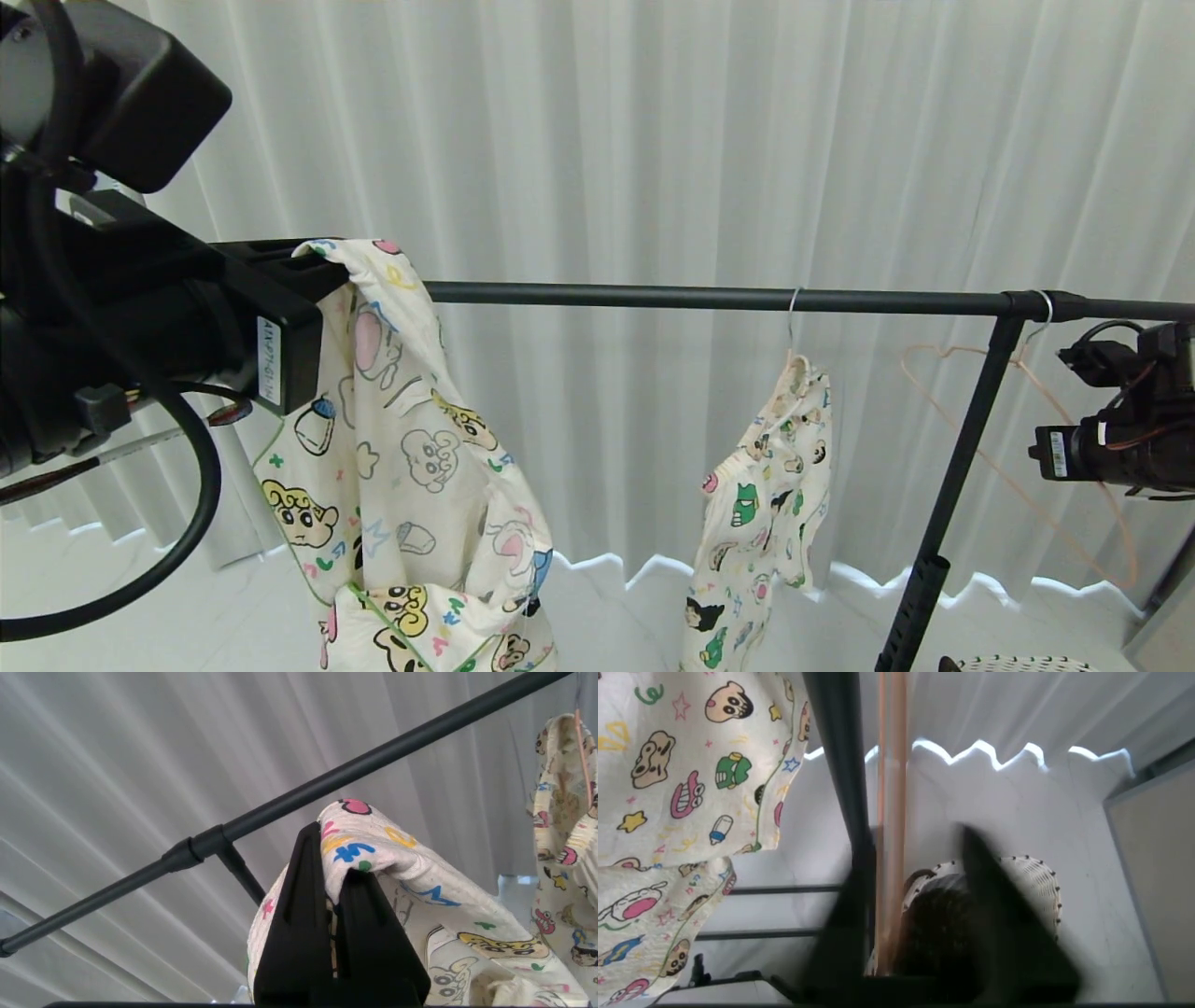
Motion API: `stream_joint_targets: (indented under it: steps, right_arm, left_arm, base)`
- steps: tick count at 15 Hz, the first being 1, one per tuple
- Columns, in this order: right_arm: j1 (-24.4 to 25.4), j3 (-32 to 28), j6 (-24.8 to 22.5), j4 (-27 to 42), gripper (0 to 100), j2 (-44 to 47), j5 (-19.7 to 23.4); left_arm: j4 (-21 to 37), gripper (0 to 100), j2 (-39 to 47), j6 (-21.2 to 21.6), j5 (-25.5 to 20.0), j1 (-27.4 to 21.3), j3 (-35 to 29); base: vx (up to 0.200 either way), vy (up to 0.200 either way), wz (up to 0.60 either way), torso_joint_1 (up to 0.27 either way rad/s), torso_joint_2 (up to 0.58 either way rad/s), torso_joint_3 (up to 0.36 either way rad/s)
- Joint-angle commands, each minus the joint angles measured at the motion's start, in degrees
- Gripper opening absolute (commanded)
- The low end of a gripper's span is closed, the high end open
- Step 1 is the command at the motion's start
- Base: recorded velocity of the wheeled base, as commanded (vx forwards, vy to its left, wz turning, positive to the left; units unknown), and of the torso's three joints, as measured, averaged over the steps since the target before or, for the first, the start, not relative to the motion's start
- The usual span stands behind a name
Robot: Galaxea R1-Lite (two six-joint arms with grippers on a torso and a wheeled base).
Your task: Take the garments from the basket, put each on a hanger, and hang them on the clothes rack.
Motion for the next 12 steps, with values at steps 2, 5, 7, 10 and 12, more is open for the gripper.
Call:
stream_joint_targets:
  steps: [2,5,7,10,12]
  right_arm:
    - [0.01,0.03,-0.01,-0.01,0,-1.52,0.34]
    - [0.01,0.03,-0.01,-0.01,0,-3.28,0.34]
    - [0.01,0.03,0.07,-0.1,0,-4.68,0.34]
    - [0.01,0.38,0.16,0.08,0,-7.58,0.34]
    - [0.01,1.52,0.16,0.78,0,-9.87,0.34]
  left_arm:
    - [-0.06,0,-0.01,-0.01,0.01,0.01,0.07]
    - [-0.06,0,-0.19,-0.1,0.01,0.01,0.07]
    - [-0.06,0,-0.36,-0.1,0.01,0.01,0.25]
    - [-0.15,0,-0.54,-0.01,0.01,0.01,0.16]
    - [-0.15,0,-0.71,0.07,-0.08,0.1,0.16]
  base:
    - [0.0,0.0,0.0,0.0,0.0,0.0]
    - [0.0,0.0,0.0,0.0,0.0,0.0]
    - [0.0,0.0,0.0,0.0,0.0,0.0]
    - [0.0,0.0,0.0,0.0,0.0,0.0]
    - [0.0,0.0,0.0,0.0,0.0,0.0]
